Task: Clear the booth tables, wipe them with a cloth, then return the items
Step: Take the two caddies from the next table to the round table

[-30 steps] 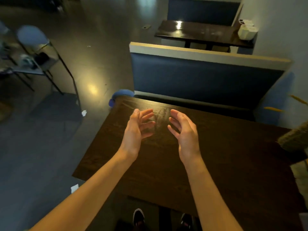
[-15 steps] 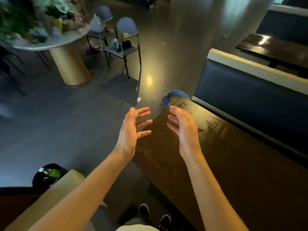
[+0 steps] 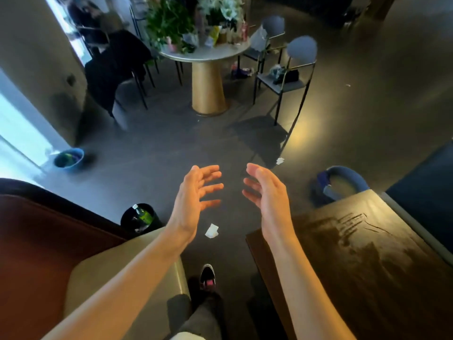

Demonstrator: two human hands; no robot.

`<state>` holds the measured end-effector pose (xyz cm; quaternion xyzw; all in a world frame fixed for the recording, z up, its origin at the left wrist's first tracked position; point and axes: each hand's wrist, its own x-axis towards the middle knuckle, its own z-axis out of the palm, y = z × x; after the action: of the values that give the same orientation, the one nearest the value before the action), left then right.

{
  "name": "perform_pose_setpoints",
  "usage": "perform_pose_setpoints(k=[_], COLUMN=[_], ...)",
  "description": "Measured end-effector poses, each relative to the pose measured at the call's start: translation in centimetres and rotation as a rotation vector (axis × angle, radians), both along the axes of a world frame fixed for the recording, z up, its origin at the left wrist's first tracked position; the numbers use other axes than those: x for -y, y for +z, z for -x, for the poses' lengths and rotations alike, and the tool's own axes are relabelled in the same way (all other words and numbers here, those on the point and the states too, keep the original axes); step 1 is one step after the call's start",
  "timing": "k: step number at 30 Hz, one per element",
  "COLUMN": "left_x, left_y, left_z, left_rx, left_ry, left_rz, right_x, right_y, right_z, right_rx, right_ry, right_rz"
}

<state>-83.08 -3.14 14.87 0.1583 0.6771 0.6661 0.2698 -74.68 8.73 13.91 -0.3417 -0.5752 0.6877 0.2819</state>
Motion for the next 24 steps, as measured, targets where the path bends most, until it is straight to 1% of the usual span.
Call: perform_pose_setpoints(k=[5, 8, 13, 18, 24], left_x=[-1.8, -3.1, -3.8, -3.9, -6.0], left_y=[-0.7, -0.6, 0.3, 1.0, 0.6], left_z=[7.8, 14.2, 24.1, 30.6, 35.4], left_rx=[0.028, 0.048, 0.049, 0.061, 0.080], left_ry=[0.018, 0.028, 0.093, 0.133, 0.172], left_rz=[-0.045, -0.095, -0.093, -0.102, -0.075], right_x=[-1.8, -3.2, -4.4, -5.0, -6.6], right_y=[-0.2, 0.1, 1.5, 1.9, 0.9], right_z=[8.1, 14.1, 24.3, 31.0, 36.6], right_rx=[0.014, 0.004, -0.038, -0.060, -0.031], right_ry=[-0.021, -0.003, -0.002, 0.008, 0.033], right_rz=[0.008, -0.003, 0.001, 0.040, 0.079])
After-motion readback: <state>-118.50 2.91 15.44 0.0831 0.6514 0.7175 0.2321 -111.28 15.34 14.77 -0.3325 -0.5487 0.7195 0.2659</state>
